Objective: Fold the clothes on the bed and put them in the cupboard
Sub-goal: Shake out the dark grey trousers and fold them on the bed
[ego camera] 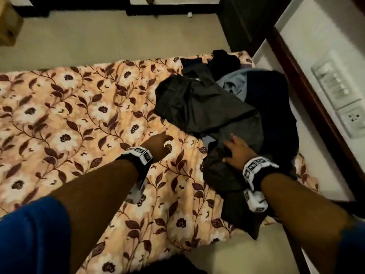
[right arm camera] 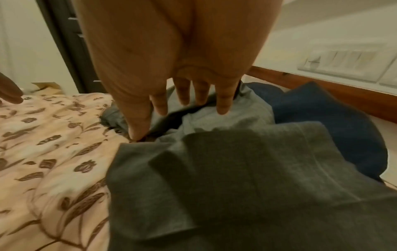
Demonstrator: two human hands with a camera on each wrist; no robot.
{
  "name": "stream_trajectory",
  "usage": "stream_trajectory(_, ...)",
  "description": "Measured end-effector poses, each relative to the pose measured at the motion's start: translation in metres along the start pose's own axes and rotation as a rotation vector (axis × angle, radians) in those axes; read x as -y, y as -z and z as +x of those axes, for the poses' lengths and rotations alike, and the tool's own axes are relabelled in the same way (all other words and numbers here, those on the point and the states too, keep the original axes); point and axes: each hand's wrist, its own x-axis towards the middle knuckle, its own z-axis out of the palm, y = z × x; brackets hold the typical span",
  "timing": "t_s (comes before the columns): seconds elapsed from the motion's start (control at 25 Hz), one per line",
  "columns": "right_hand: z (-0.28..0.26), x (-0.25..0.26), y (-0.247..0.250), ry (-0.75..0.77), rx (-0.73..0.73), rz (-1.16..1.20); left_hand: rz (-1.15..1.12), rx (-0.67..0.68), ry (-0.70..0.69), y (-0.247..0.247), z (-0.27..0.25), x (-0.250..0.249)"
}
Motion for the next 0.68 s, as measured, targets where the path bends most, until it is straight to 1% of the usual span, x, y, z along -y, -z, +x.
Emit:
stream_trajectory(0.04, 0.012, -0.009, -0.002, -0.030, -0.052, 0.006, -0.018, -0.002, -0.031, -0.013, 0.017, -0.005)
stream_trajectory(0.12, 0.047, -0.030, -0.008, -0.119, -0.159, 0.002, -0.030, -0.058, -0.062, -0.033, 0.049, -0.007)
stream_trajectory(0.2, 0.084, -0.043, -0.009, -0.196, -0.247, 0.002, -0.024, -0.101, -0.083, -0.059, 0.075, 0.005)
stream_trajectory(0.28, 0.105, -0.042, -0.010, -0.256, -0.344, -0.009, -0.050, -0.149, -0.116, -0.081, 0.082, 0.021)
stream_trajectory(0.32, 0.110, -0.038, -0.012, -0.267, -0.382, -0.002, -0.107, -0.194, -0.124, -0.090, 0.079, 0.024)
stream_trajectory(0.36, 0.109, -0.025, -0.018, -0.230, -0.412, 0.029, -0.165, -0.228, -0.130, -0.101, 0.070, 0.025)
stream_trajectory(0.4, 0.099, -0.006, -0.026, -0.148, -0.411, 0.087, -0.238, -0.258, -0.124, -0.112, 0.057, 0.025)
stream_trajectory(0.44, 0.082, 0.019, -0.037, -0.020, -0.385, 0.177, -0.341, -0.270, -0.122, -0.121, 0.038, 0.020)
stream_trajectory(0.48, 0.056, 0.048, -0.053, 0.129, -0.346, 0.272, -0.456, -0.274, -0.159, -0.132, 0.016, 0.016)
stream_trajectory(0.52, 0.022, 0.078, -0.070, 0.285, -0.295, 0.346, -0.570, -0.324, -0.222, -0.137, -0.010, 0.009)
stream_trajectory(0.6, -0.060, 0.134, -0.105, 0.559, -0.159, 0.409, -0.660, -0.459, -0.314, -0.144, -0.064, 0.001)
stream_trajectory(0.64, -0.102, 0.155, -0.120, 0.669, -0.100, 0.408, -0.663, -0.512, -0.323, -0.149, -0.095, 0.006)
stream_trajectory(0.68, -0.131, 0.167, -0.131, 0.737, -0.054, 0.386, -0.715, -0.511, -0.322, -0.152, -0.127, 0.009)
